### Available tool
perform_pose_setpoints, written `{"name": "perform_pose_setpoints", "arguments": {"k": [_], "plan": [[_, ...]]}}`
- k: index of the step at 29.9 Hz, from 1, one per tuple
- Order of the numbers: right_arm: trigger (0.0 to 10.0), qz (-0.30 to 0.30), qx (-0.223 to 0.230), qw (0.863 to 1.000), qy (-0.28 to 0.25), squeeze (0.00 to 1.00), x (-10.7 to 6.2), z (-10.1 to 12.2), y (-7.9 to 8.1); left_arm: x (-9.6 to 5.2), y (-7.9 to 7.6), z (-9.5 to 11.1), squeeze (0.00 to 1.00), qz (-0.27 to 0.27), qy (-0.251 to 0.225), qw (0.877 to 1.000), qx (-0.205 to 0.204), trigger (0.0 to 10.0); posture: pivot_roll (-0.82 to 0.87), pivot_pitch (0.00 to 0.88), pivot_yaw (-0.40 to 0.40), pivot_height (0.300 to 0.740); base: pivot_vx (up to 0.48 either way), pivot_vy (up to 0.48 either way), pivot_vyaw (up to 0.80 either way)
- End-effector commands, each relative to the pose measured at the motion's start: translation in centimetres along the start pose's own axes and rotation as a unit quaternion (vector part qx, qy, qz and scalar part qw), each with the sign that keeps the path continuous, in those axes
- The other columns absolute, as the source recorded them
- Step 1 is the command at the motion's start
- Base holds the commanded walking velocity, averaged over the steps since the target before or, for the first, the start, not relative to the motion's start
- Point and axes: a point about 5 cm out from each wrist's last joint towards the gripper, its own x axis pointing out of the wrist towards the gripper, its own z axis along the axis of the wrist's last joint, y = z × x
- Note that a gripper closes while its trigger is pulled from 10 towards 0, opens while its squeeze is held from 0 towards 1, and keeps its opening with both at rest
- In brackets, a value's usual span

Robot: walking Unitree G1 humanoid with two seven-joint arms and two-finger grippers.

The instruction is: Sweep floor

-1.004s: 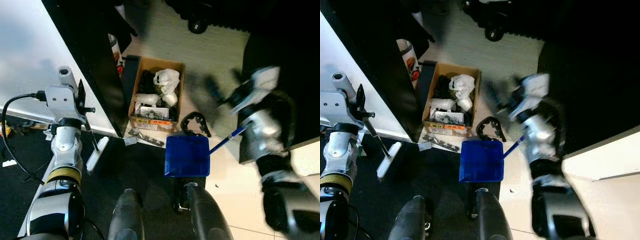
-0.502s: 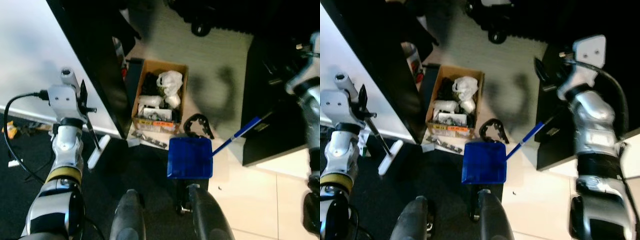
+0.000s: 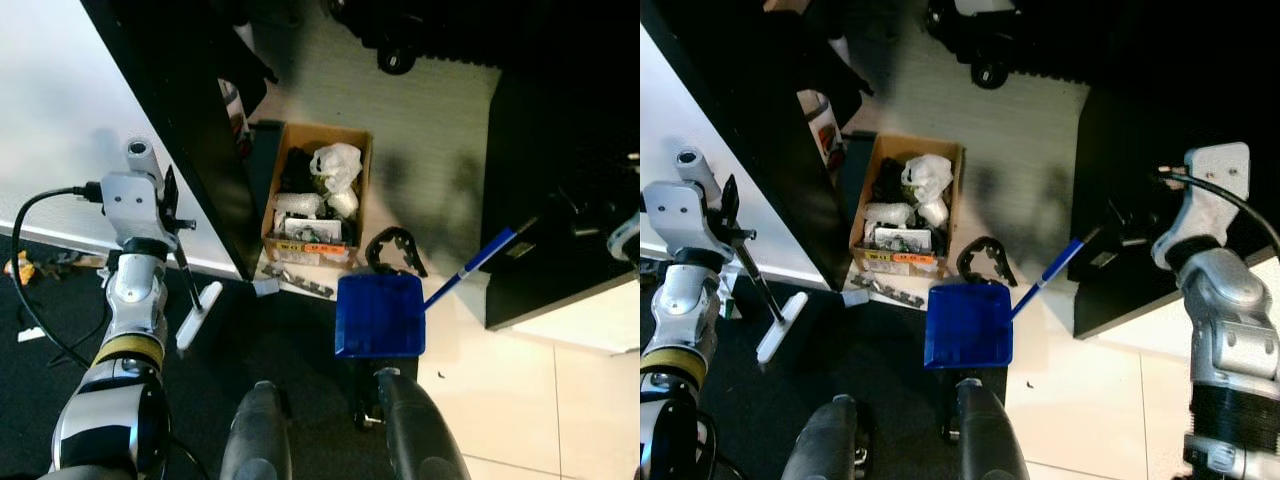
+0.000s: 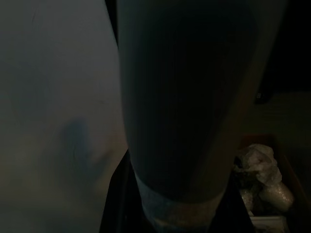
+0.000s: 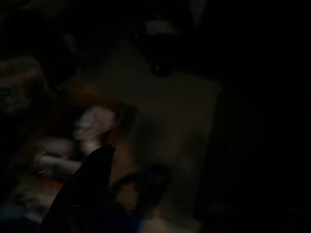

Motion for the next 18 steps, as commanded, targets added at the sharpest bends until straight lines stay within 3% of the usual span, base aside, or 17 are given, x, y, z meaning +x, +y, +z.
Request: {"name": "perform_pose_setpoints", "arguments": {"k": [1, 5, 10, 12, 14, 18], "plan": [[10.0, 0.006, 0.038, 0.999, -0.005, 0.0, -1.1, -1.5, 0.4, 0.1, 0.0, 0.1, 0.0, -0.006, 0.0, 1.0, 0.006, 10.0, -0.02, 0.183, 0.001, 0.731, 0.0, 0.0, 0.0], [10.0, 0.023, 0.077, 0.997, -0.019, 0.0, -1.7, -3.3, 1.3, 0.1, -0.2, 0.0, 0.0, -0.007, 0.0, 1.0, 0.003, 10.0, -0.02, 0.182, 0.001, 0.731, 0.0, 0.0, 0.0], [10.0, 0.044, 0.077, 0.996, -0.022, 0.0, -2.0, -4.4, 2.1, 0.0, -0.3, 0.0, 0.0, -0.008, 0.0, 1.0, 0.002, 10.0, -0.02, 0.183, 0.0, 0.731, 0.0, 0.0, 0.0], [10.0, 0.053, 0.066, 0.996, -0.021, 0.0, -2.1, -4.8, 2.4, 0.0, -0.3, 0.0, 0.0, -0.008, 0.0, 1.0, 0.002, 10.0, -0.02, 0.184, -0.003, 0.731, 0.0, 0.0, 0.0], [10.0, 0.062, 0.019, 0.998, -0.015, 0.0, -2.3, -6.3, 3.3, 0.0, -0.2, 0.0, 0.0, -0.008, 0.0, 1.0, 0.003, 10.0, -0.01, 0.184, -0.003, 0.731, 0.0, 0.0, 0.0], [10.0, 0.033, 0.026, 0.999, -0.018, 0.0, -2.0, -7.8, 3.2, 0.0, -0.2, 0.0, 0.0, -0.008, -0.002, 1.0, 0.003, 10.0, -0.01, 0.185, 0.0, 0.731, 0.0, 0.0, 0.0]]}}
